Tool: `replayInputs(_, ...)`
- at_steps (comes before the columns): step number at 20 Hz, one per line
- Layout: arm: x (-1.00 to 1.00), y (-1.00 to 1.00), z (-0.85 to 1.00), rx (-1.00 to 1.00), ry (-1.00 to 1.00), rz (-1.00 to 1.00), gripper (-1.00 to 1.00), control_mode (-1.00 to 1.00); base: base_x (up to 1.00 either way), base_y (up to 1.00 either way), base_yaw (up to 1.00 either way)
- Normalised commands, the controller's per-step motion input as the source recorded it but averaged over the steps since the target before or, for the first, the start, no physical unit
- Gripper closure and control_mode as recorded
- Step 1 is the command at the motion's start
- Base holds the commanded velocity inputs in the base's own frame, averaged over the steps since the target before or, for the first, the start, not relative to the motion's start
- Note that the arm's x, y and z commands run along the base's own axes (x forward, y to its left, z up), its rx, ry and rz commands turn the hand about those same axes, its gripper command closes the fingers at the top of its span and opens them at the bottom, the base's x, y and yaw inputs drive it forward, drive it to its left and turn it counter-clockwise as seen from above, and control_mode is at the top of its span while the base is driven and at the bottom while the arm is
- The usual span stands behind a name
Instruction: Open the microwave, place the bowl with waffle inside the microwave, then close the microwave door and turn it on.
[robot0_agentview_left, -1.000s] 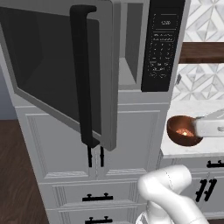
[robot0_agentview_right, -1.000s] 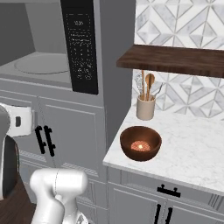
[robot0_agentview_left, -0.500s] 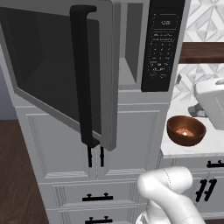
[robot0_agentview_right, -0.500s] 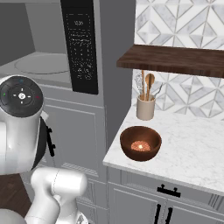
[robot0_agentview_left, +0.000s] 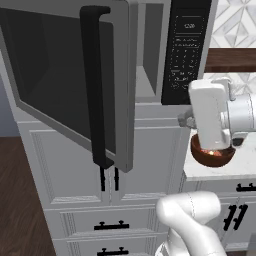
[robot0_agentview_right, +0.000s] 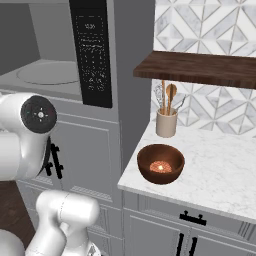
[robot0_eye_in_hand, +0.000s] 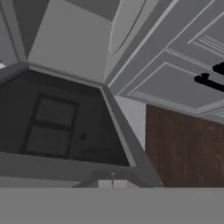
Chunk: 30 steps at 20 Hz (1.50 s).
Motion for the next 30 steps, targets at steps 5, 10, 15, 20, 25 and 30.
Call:
replayInputs(5, 0.64, 0.72, -0.18, 0.02, 0.15, 0.22, 1.0, -1.0, 0.0, 0.0, 0.0)
replayInputs(10, 0.44, 0.59, -0.05, 0.01, 0.11, 0.29, 1.0, -1.0, 0.0, 0.0, 0.0)
replayInputs(15, 0.54, 0.63, -0.11, 0.06, 0.01, 0.27, 1.0, -1.0, 0.0, 0.0, 0.0)
replayInputs(20, 0.4, 0.7, -0.15, 0.04, 0.0, 0.26, 1.0, -1.0, 0.0, 0.0, 0.0)
replayInputs(25, 0.04, 0.72, -0.07, 0.01, 0.0, 0.21, 1.0, -1.0, 0.0, 0.0, 0.0)
replayInputs(30, -0.43, 0.77, 0.0, 0.0, -0.03, 0.05, 1.0, -1.0, 0.0, 0.0, 0.0)
